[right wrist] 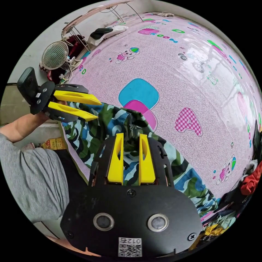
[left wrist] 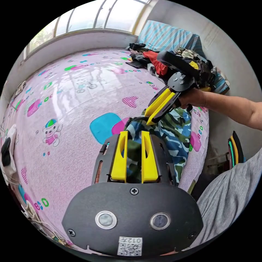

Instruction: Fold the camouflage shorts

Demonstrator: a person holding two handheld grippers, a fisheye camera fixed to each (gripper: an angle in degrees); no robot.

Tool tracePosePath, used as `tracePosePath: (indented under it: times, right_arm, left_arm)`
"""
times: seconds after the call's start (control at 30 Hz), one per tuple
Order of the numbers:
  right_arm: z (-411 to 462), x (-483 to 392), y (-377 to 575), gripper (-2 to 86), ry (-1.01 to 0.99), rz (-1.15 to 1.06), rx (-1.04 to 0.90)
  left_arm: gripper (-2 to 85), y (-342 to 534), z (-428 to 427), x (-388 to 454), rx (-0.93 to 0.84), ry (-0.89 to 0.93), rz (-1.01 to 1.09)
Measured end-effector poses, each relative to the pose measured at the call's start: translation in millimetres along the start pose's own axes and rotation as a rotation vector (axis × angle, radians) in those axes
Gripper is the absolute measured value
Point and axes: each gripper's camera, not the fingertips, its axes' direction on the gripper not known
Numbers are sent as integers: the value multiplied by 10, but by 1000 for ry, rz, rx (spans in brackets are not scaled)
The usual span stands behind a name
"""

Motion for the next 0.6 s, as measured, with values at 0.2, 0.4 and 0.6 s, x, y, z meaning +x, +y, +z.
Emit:
tracePosePath:
  times: [0.2,0.4,0.6]
  right_arm:
    - [6,376,463,78,-131,70,-4]
    - [-538,1011,267,83,-328,216,121]
    - [-67,1589,-1,93,-554,398,-41]
  left_arm:
    - [47,90,656,314,-144,31,3]
    - [36,252,792,366,-105,14,-71]
    - [30,254,776,419,-76,-16,-79]
